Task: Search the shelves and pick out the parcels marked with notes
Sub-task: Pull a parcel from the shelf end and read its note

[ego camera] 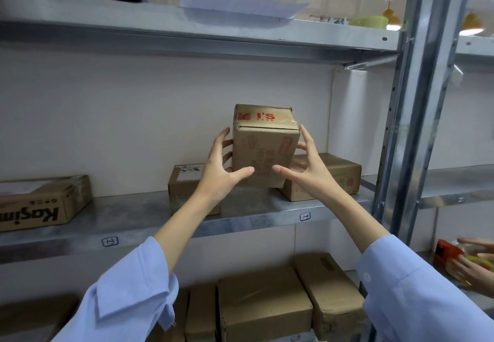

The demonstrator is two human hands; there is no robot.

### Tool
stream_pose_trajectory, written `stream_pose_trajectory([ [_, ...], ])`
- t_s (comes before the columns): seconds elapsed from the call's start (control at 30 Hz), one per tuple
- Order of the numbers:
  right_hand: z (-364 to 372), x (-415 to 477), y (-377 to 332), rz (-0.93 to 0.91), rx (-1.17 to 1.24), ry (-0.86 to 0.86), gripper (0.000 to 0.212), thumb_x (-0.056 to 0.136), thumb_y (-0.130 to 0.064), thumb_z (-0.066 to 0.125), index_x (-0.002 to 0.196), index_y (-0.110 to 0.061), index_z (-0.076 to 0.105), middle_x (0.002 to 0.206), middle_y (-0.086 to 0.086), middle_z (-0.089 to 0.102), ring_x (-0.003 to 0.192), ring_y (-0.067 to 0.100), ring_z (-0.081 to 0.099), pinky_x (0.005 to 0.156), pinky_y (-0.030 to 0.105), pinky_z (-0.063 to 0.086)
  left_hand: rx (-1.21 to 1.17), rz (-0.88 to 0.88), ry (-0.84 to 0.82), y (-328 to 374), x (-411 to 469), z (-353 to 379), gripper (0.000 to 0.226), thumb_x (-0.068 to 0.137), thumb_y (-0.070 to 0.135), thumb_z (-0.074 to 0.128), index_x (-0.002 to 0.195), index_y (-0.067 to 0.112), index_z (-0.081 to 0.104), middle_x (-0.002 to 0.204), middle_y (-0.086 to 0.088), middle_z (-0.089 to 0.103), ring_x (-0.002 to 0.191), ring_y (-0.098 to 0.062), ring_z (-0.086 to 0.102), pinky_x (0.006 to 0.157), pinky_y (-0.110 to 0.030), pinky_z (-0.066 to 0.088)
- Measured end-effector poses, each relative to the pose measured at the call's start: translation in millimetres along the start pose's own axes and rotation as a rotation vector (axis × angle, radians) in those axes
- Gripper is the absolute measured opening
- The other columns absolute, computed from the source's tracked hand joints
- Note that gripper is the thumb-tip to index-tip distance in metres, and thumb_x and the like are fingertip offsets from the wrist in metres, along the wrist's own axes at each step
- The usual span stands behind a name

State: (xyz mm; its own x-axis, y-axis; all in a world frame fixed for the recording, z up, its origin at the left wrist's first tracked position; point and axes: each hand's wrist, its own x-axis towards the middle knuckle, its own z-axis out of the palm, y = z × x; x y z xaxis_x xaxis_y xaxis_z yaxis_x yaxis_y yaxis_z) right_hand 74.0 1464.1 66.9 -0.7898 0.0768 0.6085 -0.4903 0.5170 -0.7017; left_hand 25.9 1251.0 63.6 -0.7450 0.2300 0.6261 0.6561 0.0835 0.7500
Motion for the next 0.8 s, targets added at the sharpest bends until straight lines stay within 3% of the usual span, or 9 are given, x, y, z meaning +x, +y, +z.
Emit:
stream_pose_trajectory([
  [0.07, -0.8, -0.4, 0.7, -0.030, -0.032, -0.008, 0.102, 0.077, -0.040, 0.080, 0.154, -0.039, 0.013, 0.145, -0.007, 0.036, 0.134, 0.004, 0.035, 0.106, 0.016, 0.036, -0.002, -0.019, -0.013, 0.8, -0.2, 1.4, 0.093, 0.081, 0.022, 0.079, 0.151, 0.040, 0.019, 0.151, 0.011, 0.027, 0.127, -0.003, 0.033, 0.099, -0.028, 0.036],
  [0.13, -2.6, -0.9, 0.0, -0.016, -0.004, -0.018, 0.099, 0.076, -0.045, 0.080, 0.153, -0.041, 0.017, 0.146, -0.010, 0.039, 0.135, 0.003, 0.036, 0.112, 0.033, 0.035, 0.004, -0.020, -0.014, 1.4, -1.6, 2.4, 0.090, 0.081, 0.024, 0.078, 0.150, 0.039, 0.022, 0.147, 0.012, 0.029, 0.126, -0.003, 0.033, 0.098, -0.025, 0.036],
  [0.2, -4.8, -2.5, -2.4, 0.009, 0.030, -0.011, 0.095, 0.075, -0.049, 0.079, 0.150, -0.040, 0.022, 0.144, -0.009, 0.045, 0.133, 0.003, 0.040, 0.110, 0.032, 0.035, -0.014, -0.006, -0.010, 1.9, -3.3, 1.8, 0.084, 0.082, 0.025, 0.078, 0.148, 0.036, 0.027, 0.144, 0.015, 0.034, 0.127, -0.002, 0.037, 0.099, -0.022, 0.037],
  [0.43, -8.5, -3.0, 0.1, 0.124, 0.121, -0.013, 0.073, 0.072, -0.059, 0.073, 0.129, -0.033, 0.034, 0.136, -0.003, 0.056, 0.124, 0.011, 0.054, 0.103, 0.036, 0.046, -0.021, -0.028, 0.017, -0.9, -4.8, -1.6, 0.076, 0.071, 0.041, 0.080, 0.133, 0.024, 0.040, 0.136, 0.007, 0.051, 0.128, -0.010, 0.046, 0.111, -0.038, 0.039],
  [0.5, -6.9, -3.6, -0.1, 0.143, 0.117, 0.013, 0.072, 0.067, -0.065, 0.073, 0.122, -0.034, 0.036, 0.134, -0.005, 0.054, 0.122, 0.013, 0.055, 0.094, 0.034, 0.050, -0.007, -0.032, 0.040, -1.2, -5.9, -1.6, 0.074, 0.073, 0.040, 0.081, 0.132, 0.023, 0.040, 0.133, 0.007, 0.051, 0.128, -0.012, 0.046, 0.112, -0.041, 0.038],
  [0.57, -5.9, -3.4, 1.1, 0.138, 0.113, 0.046, 0.075, 0.064, -0.069, 0.076, 0.118, -0.036, 0.037, 0.132, -0.005, 0.052, 0.123, 0.015, 0.054, 0.094, 0.037, 0.052, 0.002, -0.033, 0.055, -2.5, -6.4, -1.2, 0.074, 0.077, 0.034, 0.081, 0.136, 0.026, 0.036, 0.135, 0.008, 0.048, 0.130, -0.013, 0.044, 0.111, -0.041, 0.037],
  [0.67, -5.4, -3.5, 1.0, 0.093, 0.134, 0.038, 0.080, 0.072, -0.047, 0.081, 0.133, -0.035, 0.031, 0.133, -0.004, 0.048, 0.122, 0.014, 0.053, 0.105, 0.036, 0.046, 0.038, -0.001, 0.059, -5.0, -6.8, -0.2, 0.082, 0.076, 0.038, 0.081, 0.142, 0.034, 0.032, 0.144, 0.008, 0.041, 0.134, -0.012, 0.039, 0.109, -0.036, 0.037],
  [0.8, -5.3, -4.0, 1.3, 0.021, 0.091, -0.017, 0.096, 0.078, -0.024, 0.082, 0.152, -0.034, 0.022, 0.137, -0.004, 0.044, 0.121, 0.010, 0.053, 0.101, 0.022, 0.046, 0.084, 0.034, 0.068, -5.6, -7.9, 0.1, 0.081, 0.074, 0.040, 0.081, 0.143, 0.032, 0.038, 0.145, 0.005, 0.043, 0.133, -0.009, 0.040, 0.106, -0.032, 0.040],
])
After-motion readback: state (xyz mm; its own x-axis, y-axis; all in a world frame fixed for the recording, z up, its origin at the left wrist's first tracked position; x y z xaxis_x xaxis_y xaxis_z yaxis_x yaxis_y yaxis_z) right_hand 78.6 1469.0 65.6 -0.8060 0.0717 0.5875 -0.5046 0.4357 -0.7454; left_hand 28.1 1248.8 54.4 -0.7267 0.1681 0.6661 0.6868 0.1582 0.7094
